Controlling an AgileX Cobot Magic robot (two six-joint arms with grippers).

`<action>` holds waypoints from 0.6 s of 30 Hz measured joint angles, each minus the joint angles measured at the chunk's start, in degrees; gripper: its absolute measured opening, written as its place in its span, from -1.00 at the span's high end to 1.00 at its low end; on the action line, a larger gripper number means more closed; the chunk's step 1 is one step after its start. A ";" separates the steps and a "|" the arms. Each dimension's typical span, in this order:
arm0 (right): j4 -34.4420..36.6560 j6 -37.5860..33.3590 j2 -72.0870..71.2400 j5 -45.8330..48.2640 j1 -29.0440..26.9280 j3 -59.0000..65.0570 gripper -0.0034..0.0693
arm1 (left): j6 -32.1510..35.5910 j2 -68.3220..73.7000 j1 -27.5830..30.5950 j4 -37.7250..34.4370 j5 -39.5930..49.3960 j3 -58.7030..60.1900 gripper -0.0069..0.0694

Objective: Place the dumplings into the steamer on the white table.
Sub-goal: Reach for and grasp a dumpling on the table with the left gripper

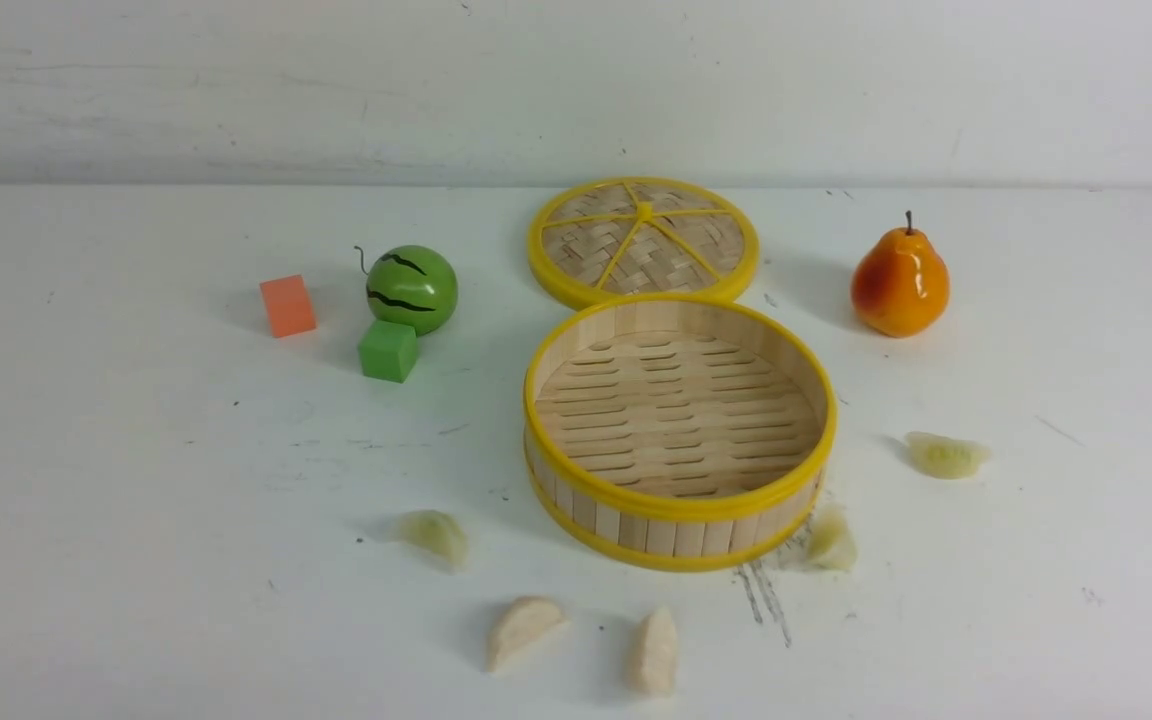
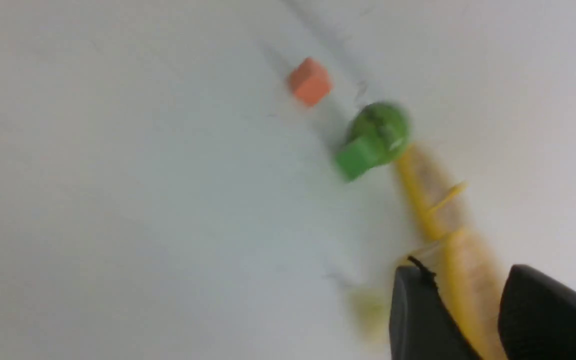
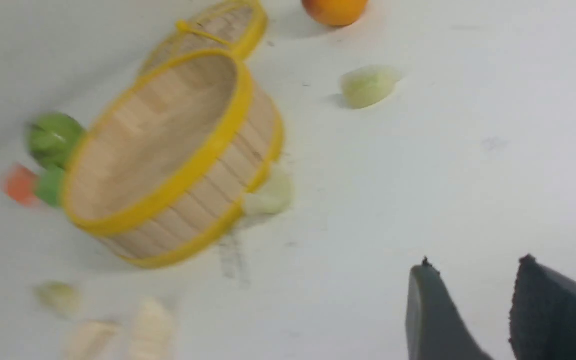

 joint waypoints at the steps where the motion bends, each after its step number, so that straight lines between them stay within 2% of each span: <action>1: 7.29 2.94 0.00 0.07 0.00 0.15 0.25 | -5.73 0.00 0.00 -8.88 -2.09 0.00 0.20; 3: 14.14 4.72 0.00 -0.05 0.00 0.15 0.25 | -9.47 0.00 0.00 -17.19 -4.38 0.00 0.20; 6: 17.84 5.07 0.00 -0.93 0.00 0.15 0.25 | -10.05 0.00 0.00 -22.75 -7.05 0.00 0.20; 14: 18.57 4.70 0.00 -2.79 0.00 0.15 0.25 | -7.11 0.00 0.00 -25.18 -7.87 0.00 0.20; 18: 18.97 -0.53 0.00 -2.79 0.00 0.15 0.30 | -6.93 0.00 0.00 -26.28 -7.94 0.00 0.20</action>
